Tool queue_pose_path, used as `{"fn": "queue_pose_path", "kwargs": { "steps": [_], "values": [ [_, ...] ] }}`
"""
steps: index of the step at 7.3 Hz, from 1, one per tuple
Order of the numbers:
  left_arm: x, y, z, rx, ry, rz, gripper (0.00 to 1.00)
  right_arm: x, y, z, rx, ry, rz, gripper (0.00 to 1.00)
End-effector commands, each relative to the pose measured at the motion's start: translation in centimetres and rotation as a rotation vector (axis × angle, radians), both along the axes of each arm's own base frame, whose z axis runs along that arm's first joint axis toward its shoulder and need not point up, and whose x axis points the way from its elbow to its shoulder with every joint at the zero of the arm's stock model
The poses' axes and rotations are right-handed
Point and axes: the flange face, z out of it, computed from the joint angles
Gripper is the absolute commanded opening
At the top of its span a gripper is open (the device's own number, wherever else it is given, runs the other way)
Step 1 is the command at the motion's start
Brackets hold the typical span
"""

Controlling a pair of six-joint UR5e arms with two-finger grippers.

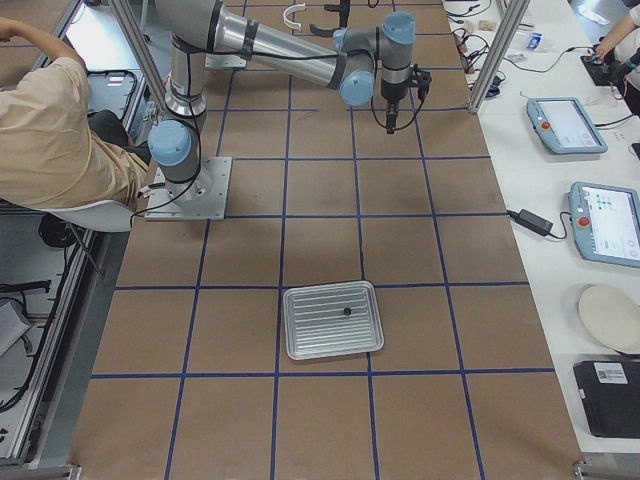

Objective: Place bearing gear from tray to pile

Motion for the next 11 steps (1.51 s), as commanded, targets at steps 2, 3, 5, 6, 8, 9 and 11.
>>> {"fn": "queue_pose_path", "kwargs": {
  "steps": [2,3,5,6,8,9,11],
  "values": [
    [-5.1,0.2,-8.0,-0.008,0.004,-0.066,1.00,-20.4,2.0,-0.7,0.046,0.031,0.029,1.00],
    [-5.5,-0.4,-9.6,-0.006,0.010,-0.069,0.97,-26.4,3.8,-1.4,0.060,0.046,0.096,1.00],
    [-6.4,-1.3,-12.5,-0.002,0.052,-0.073,0.96,-37.5,8.4,-4.2,0.104,0.052,0.196,1.00],
    [-7.4,-1.2,-13.8,0.002,0.049,-0.089,0.93,-41.1,9.7,-6.0,0.099,0.067,0.288,1.00],
    [-7.9,-1.7,-16.7,0.010,0.048,-0.094,0.90,-47.4,12.2,-11.5,0.069,0.055,0.431,1.00],
    [-8.0,-1.7,-17.2,0.013,0.039,-0.099,0.84,-47.9,11.9,-13.8,0.069,0.044,0.437,1.00],
    [-7.9,-1.7,-17.3,0.014,0.037,-0.100,0.57,-47.7,12.3,-17.0,0.095,0.005,0.439,0.99]
  ]
}}
